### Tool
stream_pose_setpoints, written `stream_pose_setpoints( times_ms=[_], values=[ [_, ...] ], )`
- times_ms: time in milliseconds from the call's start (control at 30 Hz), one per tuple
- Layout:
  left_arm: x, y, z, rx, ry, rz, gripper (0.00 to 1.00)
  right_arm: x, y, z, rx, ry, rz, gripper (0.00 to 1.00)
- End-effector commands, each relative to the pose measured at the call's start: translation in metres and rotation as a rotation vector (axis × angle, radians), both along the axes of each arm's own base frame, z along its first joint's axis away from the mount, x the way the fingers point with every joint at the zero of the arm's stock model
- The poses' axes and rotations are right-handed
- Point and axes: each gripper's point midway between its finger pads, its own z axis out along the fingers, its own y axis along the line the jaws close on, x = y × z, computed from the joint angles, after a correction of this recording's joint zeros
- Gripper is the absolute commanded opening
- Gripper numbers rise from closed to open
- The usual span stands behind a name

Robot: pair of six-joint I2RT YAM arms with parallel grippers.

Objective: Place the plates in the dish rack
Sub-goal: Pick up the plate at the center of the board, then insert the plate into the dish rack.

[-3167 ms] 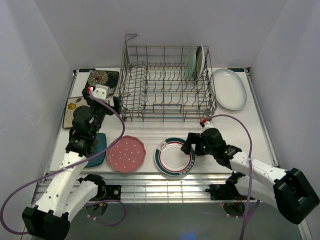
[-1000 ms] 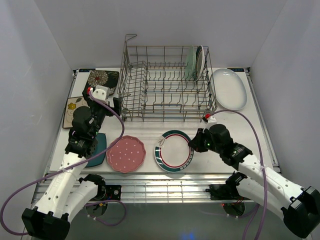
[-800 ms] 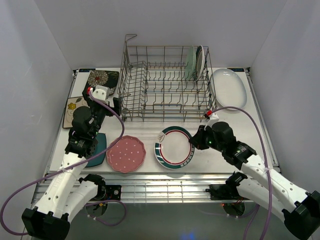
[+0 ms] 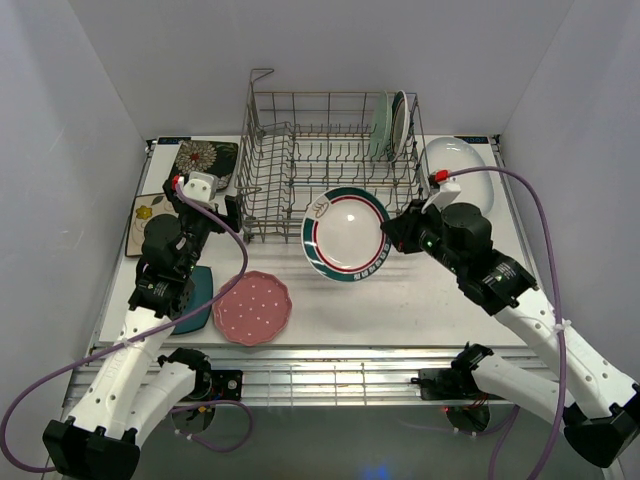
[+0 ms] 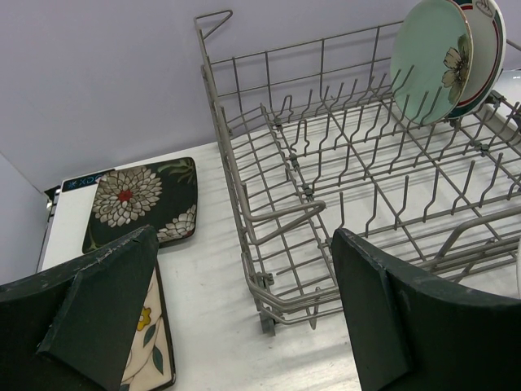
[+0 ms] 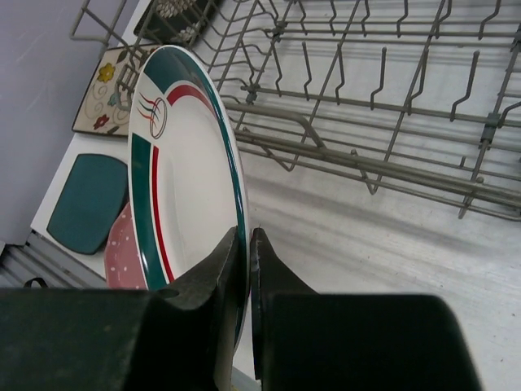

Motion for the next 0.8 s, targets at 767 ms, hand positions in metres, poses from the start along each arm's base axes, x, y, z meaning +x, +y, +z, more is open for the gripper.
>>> stream_pose_setpoints(
  times_ms=[767],
  values=[
    [-0.002,-0.003,0.002,-0.006,-0.004,-0.017,0.98,0.097,-0.061,0.133,-0.069,-0.253,-0.56,0.08]
  ],
)
